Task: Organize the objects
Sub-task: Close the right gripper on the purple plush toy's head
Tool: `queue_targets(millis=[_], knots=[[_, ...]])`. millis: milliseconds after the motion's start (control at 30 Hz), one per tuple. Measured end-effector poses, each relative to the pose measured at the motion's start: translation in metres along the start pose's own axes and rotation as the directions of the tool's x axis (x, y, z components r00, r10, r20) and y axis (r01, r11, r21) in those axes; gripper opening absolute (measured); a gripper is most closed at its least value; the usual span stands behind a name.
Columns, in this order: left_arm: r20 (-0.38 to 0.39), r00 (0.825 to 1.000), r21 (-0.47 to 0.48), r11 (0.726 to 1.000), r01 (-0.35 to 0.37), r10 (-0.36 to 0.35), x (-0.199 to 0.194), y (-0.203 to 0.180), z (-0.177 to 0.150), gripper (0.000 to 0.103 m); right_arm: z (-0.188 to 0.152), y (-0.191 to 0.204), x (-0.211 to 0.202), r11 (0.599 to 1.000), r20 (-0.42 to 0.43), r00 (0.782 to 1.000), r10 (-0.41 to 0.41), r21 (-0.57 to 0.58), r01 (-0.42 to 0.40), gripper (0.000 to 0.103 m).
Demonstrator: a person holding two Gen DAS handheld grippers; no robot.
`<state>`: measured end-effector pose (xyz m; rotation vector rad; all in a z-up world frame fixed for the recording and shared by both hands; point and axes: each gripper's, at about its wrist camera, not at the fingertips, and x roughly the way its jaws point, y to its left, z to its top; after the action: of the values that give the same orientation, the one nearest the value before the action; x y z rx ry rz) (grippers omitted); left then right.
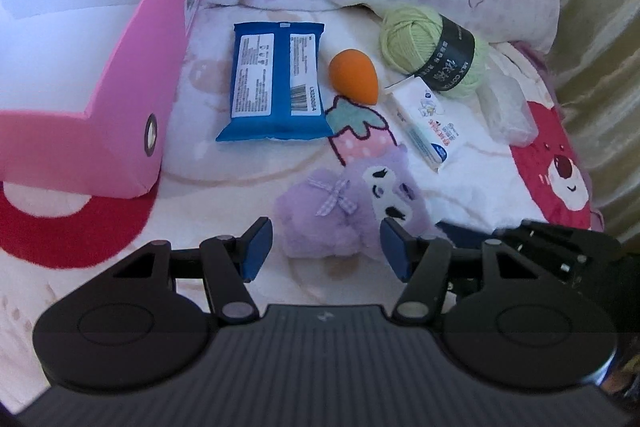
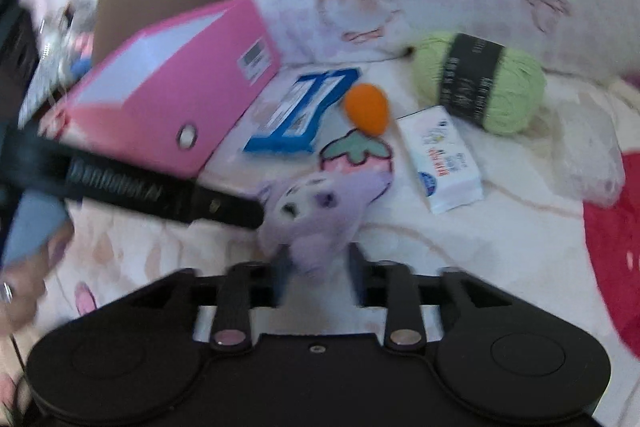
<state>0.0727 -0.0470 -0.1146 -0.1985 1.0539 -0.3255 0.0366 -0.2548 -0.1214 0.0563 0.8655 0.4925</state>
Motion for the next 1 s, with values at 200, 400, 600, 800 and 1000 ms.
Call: queue_targets(millis=[200,400,600,800,1000], knots=[[0.022,0.999,-0.080,0.996,0.038,-0.037,0.005,0.005,0.005,0.059,0.001,-0.007,0.009,0.998,0.014,1.000,-0.010,0.058,0.009,0.059],[-0.008,1.000,-0.060,0.998,0.009,-0.009,0.016,0.001,-0.001,0.052,0.000,0.008,0.011,1.000,0.005,1.000,0.019,0.012,-0.019,0.059],[-0.020,0.999,-0.077,0.997,0.028,-0.029,0.022,0.005,-0.005,0.052,-0.001,0.017,0.024,0.999,0.007,1.000,-0.025,-0.023,0.025,0.059],[0.008,1.000,0.013,1.000,-0.011,0.010,0.019,-0.009,-0.007,0.039,-0.004,0.008,0.033,0.997,-0.029,0.999,-0.022,0.073,0.024,0.056],[0.006,1.000,0.000,1.000,0.005,-0.005,0.018,-0.007,-0.009,0.037,-0.006,0.014,0.034,0.999,-0.029,0.999,-0.028,0.045,0.030,0.053]])
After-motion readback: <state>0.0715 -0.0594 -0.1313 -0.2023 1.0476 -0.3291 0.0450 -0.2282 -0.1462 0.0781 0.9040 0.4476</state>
